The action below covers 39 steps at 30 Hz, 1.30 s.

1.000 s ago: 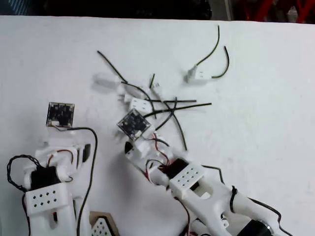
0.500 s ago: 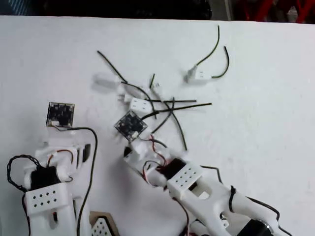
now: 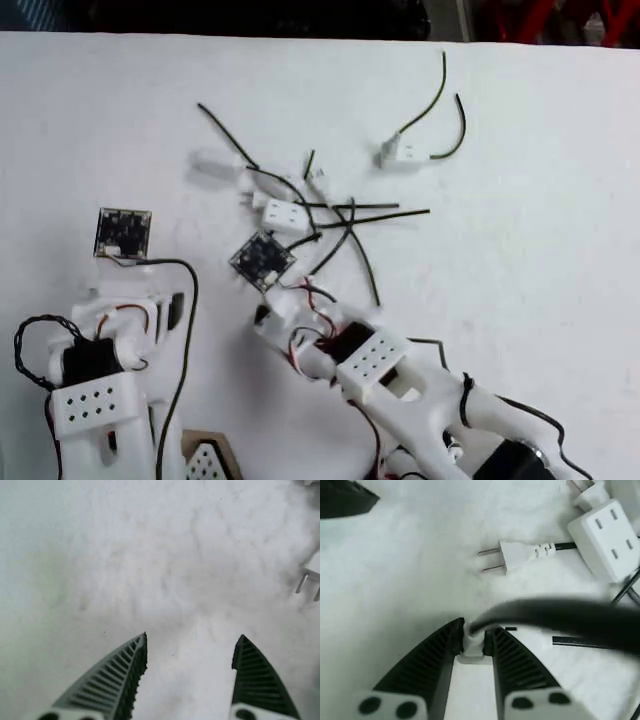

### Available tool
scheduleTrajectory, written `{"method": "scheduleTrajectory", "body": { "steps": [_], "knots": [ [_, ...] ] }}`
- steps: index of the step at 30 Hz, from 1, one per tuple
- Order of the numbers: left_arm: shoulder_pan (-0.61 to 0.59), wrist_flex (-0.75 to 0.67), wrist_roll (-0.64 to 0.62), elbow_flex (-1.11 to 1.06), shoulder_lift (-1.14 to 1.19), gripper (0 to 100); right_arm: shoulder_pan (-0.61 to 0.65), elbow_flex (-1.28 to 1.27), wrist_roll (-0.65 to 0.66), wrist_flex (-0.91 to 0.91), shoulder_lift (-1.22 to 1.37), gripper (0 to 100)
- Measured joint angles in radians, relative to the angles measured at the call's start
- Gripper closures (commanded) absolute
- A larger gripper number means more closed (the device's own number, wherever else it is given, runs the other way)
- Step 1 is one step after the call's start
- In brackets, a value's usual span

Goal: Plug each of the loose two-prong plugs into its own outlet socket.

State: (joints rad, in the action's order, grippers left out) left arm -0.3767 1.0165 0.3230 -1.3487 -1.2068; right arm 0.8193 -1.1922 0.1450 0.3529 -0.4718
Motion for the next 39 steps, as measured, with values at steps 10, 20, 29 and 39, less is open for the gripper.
{"method": "scheduleTrajectory", "body": {
  "steps": [10, 20, 29, 39],
  "knots": [
    [0.0, 0.0, 0.0, 0.0, 0.0, 72, 0.0, 0.104, 0.044, 0.063, 0.141, 98.0],
    [-0.003, 0.0, 0.0, -0.015, 0.0, 72, -0.121, 0.143, 0.046, 0.143, -0.104, 98.0],
    [-0.002, 0.0, 0.0, -0.015, 0.0, 72, -0.377, 0.203, 0.046, 0.143, -0.293, 97.8],
    [-0.002, -0.011, 0.0, -0.02, 0.0, 72, -0.654, 0.434, 0.046, -0.009, 0.048, 97.8]
  ]
}}
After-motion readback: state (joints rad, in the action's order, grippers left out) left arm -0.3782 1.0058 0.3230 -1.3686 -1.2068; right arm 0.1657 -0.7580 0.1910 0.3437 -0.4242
